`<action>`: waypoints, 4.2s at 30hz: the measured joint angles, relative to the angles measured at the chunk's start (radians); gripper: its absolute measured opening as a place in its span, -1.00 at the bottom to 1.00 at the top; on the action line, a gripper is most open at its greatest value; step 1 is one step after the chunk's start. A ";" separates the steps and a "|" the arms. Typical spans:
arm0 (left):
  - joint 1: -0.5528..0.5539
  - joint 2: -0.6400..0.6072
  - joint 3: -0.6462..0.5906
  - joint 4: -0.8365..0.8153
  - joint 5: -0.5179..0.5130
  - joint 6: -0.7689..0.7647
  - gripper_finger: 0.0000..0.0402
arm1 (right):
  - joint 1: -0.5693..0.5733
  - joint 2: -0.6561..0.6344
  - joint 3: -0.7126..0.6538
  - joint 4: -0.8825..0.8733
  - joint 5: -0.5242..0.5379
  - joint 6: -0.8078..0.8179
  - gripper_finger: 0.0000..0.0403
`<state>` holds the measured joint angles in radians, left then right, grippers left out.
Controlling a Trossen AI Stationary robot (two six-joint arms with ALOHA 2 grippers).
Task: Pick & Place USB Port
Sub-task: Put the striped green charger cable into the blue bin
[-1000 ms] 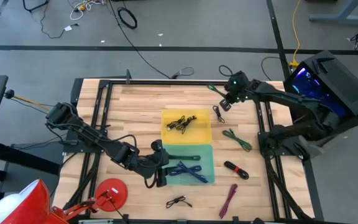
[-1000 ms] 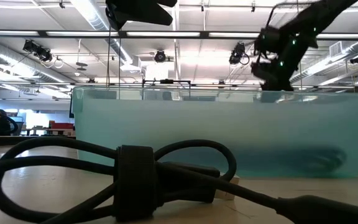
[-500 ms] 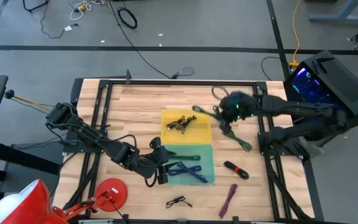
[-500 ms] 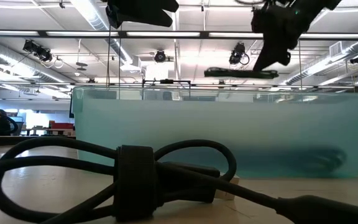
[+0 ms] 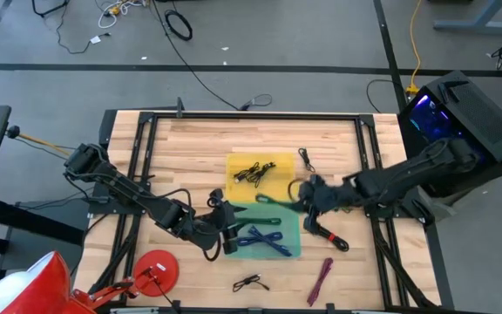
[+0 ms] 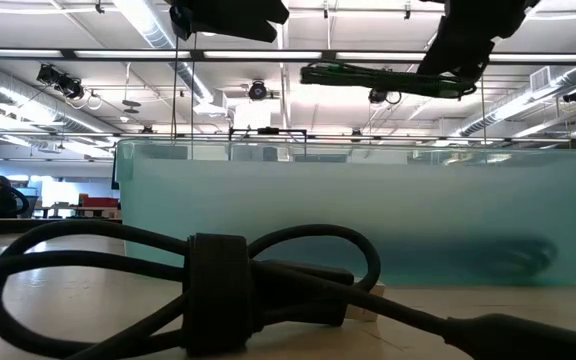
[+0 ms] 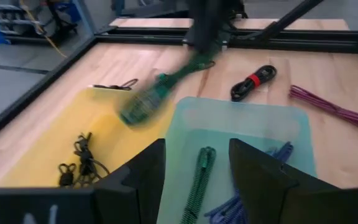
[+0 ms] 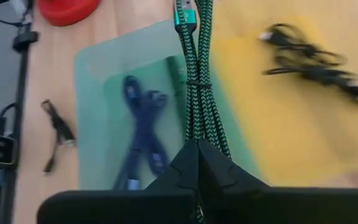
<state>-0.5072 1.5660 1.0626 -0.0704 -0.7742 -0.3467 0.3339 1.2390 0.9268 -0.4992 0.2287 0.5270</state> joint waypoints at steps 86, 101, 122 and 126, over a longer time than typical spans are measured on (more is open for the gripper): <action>0.000 -0.001 0.000 0.000 -0.033 0.017 -0.10 | 0.021 -0.112 -0.467 -0.385 0.100 0.527 0.28; 0.000 -0.001 0.000 0.000 -0.033 0.017 -0.10 | 0.020 -0.115 -0.544 -0.240 0.042 0.534 -0.07; 0.000 -0.001 0.000 0.000 -0.033 0.018 -0.10 | -0.039 -0.111 -0.228 -0.570 0.147 0.378 -0.90; 0.000 -0.001 0.000 0.000 -0.033 0.018 -0.10 | -0.040 -0.111 -0.077 -0.585 0.167 0.299 -0.90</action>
<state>-0.5072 1.5654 1.0626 -0.0708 -0.8074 -0.3284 0.2935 1.1278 0.8499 -1.0840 0.3958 0.8258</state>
